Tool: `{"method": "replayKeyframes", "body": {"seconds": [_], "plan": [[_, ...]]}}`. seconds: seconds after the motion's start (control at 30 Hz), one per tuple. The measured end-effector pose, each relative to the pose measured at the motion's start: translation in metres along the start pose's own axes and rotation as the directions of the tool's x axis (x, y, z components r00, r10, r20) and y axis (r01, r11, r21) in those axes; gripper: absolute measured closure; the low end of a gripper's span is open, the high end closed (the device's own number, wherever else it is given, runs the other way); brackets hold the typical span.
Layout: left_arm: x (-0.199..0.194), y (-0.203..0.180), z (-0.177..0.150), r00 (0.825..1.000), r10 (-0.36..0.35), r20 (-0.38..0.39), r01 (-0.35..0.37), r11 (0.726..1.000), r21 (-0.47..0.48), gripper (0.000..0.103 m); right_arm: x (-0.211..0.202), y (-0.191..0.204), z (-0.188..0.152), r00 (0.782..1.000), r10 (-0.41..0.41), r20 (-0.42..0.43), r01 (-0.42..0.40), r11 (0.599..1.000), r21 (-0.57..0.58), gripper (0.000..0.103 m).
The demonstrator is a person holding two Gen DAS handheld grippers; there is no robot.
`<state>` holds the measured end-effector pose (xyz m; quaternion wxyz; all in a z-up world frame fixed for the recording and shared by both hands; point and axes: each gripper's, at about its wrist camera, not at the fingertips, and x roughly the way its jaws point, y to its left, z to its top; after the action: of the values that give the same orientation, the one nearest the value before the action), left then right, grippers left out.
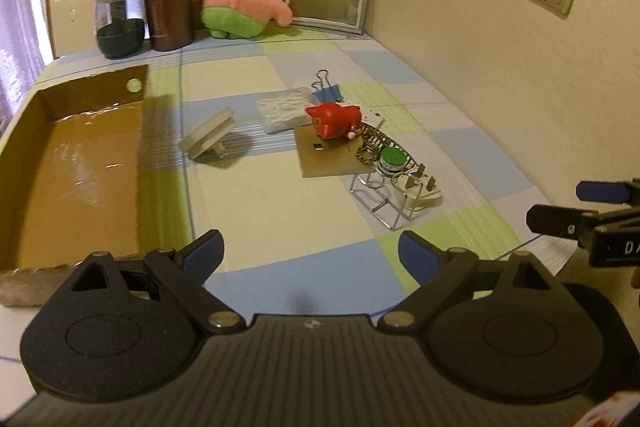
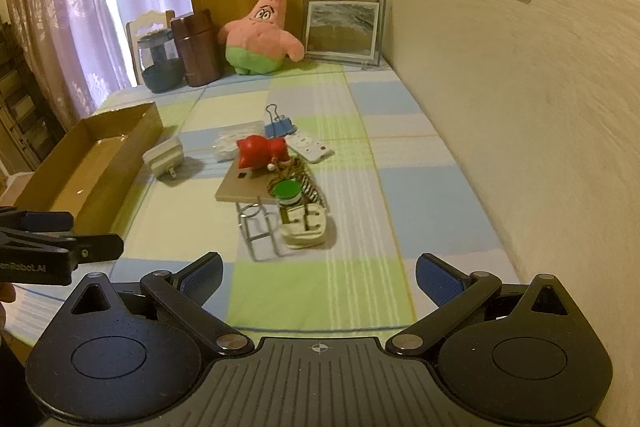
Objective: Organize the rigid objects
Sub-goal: 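Move the left tool to the chrome wire rack while the right tool approaches the white plug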
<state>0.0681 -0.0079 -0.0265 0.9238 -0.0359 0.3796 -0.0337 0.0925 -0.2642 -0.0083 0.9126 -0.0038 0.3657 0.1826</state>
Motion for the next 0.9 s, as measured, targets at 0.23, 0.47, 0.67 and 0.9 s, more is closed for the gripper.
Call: {"method": "replayKeyframes", "body": {"seconds": [0.23,0.47,0.67,0.9], "plan": [[0.036,-0.014,0.002,0.999,-0.039,-0.009,0.039,0.999,0.011,0.013,0.024,-0.017,0.009,1.000,0.013,-0.019,-0.014,1.000,-0.028,0.007],[0.072,-0.030,0.009,0.995,-0.098,-0.012,0.098,0.995,0.008,0.020,0.060,-0.036,0.015,0.997,0.042,-0.071,-0.045,0.998,-0.043,0.019],[0.103,-0.047,0.016,0.990,-0.136,-0.020,0.137,0.990,0.033,0.033,0.080,-0.049,0.014,0.993,0.032,-0.109,-0.035,0.999,-0.029,0.020],[0.129,-0.061,0.018,0.992,-0.122,-0.031,0.124,0.990,0.063,0.043,0.097,-0.057,0.012,0.991,0.039,-0.130,-0.039,0.999,0.002,0.020]]}}
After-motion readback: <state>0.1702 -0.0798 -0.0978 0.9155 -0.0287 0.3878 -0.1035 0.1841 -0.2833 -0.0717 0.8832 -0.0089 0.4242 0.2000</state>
